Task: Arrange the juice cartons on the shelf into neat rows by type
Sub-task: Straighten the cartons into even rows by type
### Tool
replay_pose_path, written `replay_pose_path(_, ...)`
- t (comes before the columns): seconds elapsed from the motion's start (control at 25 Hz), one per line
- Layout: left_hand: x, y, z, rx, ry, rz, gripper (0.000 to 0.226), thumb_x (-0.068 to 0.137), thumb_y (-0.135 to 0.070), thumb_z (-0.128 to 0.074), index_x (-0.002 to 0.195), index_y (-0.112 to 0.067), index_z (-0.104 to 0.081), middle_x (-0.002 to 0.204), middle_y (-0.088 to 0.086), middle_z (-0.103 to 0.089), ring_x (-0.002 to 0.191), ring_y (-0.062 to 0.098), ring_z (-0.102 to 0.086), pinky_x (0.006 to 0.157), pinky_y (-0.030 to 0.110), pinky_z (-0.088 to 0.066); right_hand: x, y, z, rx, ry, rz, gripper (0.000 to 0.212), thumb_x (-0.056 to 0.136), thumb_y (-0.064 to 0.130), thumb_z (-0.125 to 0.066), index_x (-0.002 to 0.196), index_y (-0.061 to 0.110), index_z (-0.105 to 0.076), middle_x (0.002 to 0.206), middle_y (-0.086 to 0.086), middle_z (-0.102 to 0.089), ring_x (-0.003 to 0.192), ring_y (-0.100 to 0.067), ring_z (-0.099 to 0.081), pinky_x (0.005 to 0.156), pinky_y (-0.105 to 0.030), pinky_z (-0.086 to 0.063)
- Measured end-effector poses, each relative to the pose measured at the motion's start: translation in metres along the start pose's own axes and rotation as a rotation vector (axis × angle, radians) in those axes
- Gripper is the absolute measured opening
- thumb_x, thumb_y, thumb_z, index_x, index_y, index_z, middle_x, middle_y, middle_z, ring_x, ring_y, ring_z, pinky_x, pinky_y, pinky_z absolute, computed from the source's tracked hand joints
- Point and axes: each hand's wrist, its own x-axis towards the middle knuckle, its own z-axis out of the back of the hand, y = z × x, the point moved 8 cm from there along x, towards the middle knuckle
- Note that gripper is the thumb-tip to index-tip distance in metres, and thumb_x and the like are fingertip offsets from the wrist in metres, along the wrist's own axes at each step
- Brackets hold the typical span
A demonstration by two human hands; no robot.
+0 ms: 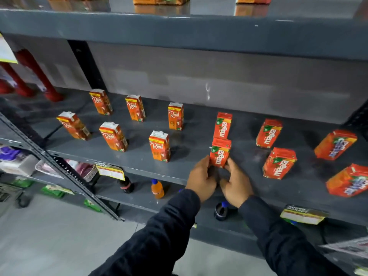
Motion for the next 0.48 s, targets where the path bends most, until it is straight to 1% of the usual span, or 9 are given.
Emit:
replay_pose_path(0.08,0.001,-0.002,0.0,0.018,-0.017,-0.03,0.048,0.073,0.0,-0.046,0.118,-0.015,-0.054,0.117,0.009,-0.063,0.105,0.016,-0.056,0.092,0.029,-0.044,0.003,-0.002,-0.001,0.017,0.017,-0.014,0.068,0.076,0.0,-0.049,0.134,0.033,-0.038,0.132,0.002,-0.058,0.12,-0.022,-0.054,0.1,-0.038,-0.044)
replay_pose_path(0.16,0.0,0.001,0.002,0.011,-0.056,-0.015,0.05,0.074,0.005,-0.047,0.12,-0.013,-0.052,0.12,0.01,-0.06,0.112,0.022,-0.054,0.099,0.037,-0.043,-0.001,-0.003,0.005,0.074,-0.102,-0.04,0.069,0.074,-0.004,-0.051,0.135,0.025,-0.039,0.135,-0.005,-0.053,0.124,-0.024,-0.051,0.104,-0.041,-0.042)
replay_pose_path(0.2,-0.007,0.005,0.007,-0.02,-0.1,-0.003,0.054,0.074,0.005,-0.048,0.125,-0.013,-0.05,0.127,0.01,-0.057,0.118,0.021,-0.051,0.105,0.035,-0.04,-0.007,-0.001,0.011,0.093,-0.222,-0.034,0.068,0.073,-0.006,-0.052,0.134,0.021,-0.042,0.132,-0.009,-0.052,0.121,-0.024,-0.052,0.103,-0.042,-0.042)
replay_pose_path(0.24,-0.018,0.011,0.016,-0.049,-0.158,-0.005,0.059,0.075,0.005,-0.049,0.13,-0.014,-0.046,0.133,0.01,-0.053,0.124,0.017,-0.046,0.108,0.027,-0.035,-0.017,0.004,0.014,0.095,-0.331,0.022,0.065,0.071,-0.007,-0.051,0.13,0.021,-0.047,0.125,-0.008,-0.052,0.114,-0.02,-0.054,0.1,-0.04,-0.045)
replay_pose_path(0.28,-0.034,0.017,0.032,-0.067,-0.232,-0.045,0.062,0.074,0.004,-0.05,0.132,-0.016,-0.043,0.133,0.008,-0.051,0.125,0.012,-0.044,0.107,0.02,-0.032,-0.03,0.014,0.01,0.078,-0.383,0.113,0.063,0.069,-0.006,-0.049,0.123,0.027,-0.051,0.117,-0.002,-0.054,0.106,-0.012,-0.056,0.096,-0.034,-0.047)
replay_pose_path(0.32,-0.05,0.024,0.053,-0.063,-0.307,-0.105,0.063,0.072,0.003,-0.049,0.131,-0.017,-0.042,0.13,0.006,-0.051,0.123,0.009,-0.045,0.105,0.018,-0.033,-0.041,0.026,-0.001,0.062,-0.365,0.206,0.062,0.068,-0.004,-0.047,0.118,0.033,-0.054,0.11,0.003,-0.055,0.1,-0.004,-0.057,0.092,-0.028,-0.048)
replay_pose_path(0.36,-0.062,0.037,0.076,-0.044,-0.375,-0.151,0.063,0.07,0.002,-0.048,0.13,-0.016,-0.042,0.126,0.007,-0.052,0.12,0.011,-0.047,0.104,0.022,-0.035,-0.046,0.037,-0.017,0.048,-0.315,0.26,0.061,0.069,-0.002,-0.044,0.115,0.035,-0.056,0.107,0.006,-0.057,0.097,0.0,-0.058,0.09,-0.024,-0.049)
replay_pose_path(0.4,-0.068,0.054,0.104,-0.015,-0.432,-0.165,0.062,0.069,0.002,-0.047,0.129,-0.012,-0.042,0.125,0.011,-0.052,0.119,0.017,-0.048,0.105,0.029,-0.037,-0.047,0.046,-0.036,0.042,-0.263,0.26,0.058,0.07,-0.001,-0.043,0.114,0.033,-0.059,0.108,0.006,-0.059,0.098,0.0,-0.058,0.09,-0.024,-0.05)
replay_pose_path(0.48,-0.064,0.081,0.153,0.038,-0.499,-0.095,0.062,0.069,0.002,-0.042,0.131,-0.001,-0.039,0.132,0.02,-0.047,0.126,0.03,-0.043,0.109,0.042,-0.033,-0.037,0.063,-0.069,0.082,-0.187,0.189,0.055,0.076,-0.001,-0.044,0.121,0.027,-0.059,0.115,0.006,-0.06,0.106,-0.005,-0.059,0.095,-0.026,-0.048)
